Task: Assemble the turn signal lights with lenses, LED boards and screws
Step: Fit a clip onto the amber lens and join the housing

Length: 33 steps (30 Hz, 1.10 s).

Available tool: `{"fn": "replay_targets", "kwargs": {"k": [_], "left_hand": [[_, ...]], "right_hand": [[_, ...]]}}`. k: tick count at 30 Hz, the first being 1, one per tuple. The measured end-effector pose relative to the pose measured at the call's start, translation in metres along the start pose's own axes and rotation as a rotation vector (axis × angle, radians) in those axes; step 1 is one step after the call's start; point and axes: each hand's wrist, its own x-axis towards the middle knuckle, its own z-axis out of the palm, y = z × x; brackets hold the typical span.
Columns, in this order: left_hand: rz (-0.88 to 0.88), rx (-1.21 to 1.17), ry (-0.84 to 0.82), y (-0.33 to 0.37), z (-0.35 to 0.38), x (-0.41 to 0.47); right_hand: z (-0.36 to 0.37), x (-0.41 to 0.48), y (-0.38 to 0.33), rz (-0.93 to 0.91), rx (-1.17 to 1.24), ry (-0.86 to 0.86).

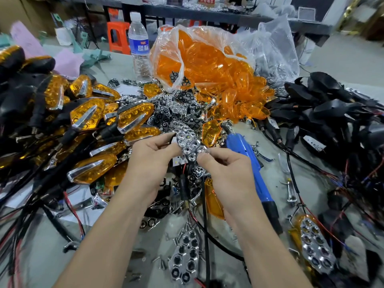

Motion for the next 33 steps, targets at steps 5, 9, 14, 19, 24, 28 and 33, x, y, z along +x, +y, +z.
{"fn": "replay_targets", "kwargs": {"k": [5, 9, 14, 19, 24, 28, 33], "left_hand": [[0.027, 0.007, -0.029, 0.005, -0.001, -0.003], [0.019, 0.015, -0.012, 0.003, 0.001, -0.003], [-0.035, -0.008, -0.008, 0.005, 0.001, -0.004], [-0.090, -0.054, -0.003, 0.005, 0.000, -0.004], [-0.156, -0.175, -0.033, 0.010, 0.000, -0.009], [-0.083, -0.135, 0.058, 0.011, -0.002, -0.008], [-0.183, -0.177, 0.040, 0.011, -0.005, -0.007]], "right_hand": [[0.001, -0.004, -0.004, -0.007, 0.185, -0.047], [0.006, -0.009, -0.002, -0.001, 0.190, -0.025], [0.015, -0.014, 0.004, -0.017, 0.096, 0.072], [0.019, -0.019, 0.008, -0.044, 0.014, 0.140], [0.020, -0.018, 0.006, -0.040, 0.108, 0.155], [0.018, -0.016, 0.006, -0.013, 0.241, 0.035], [0.016, -0.014, 0.006, 0.009, 0.090, -0.044]]}}
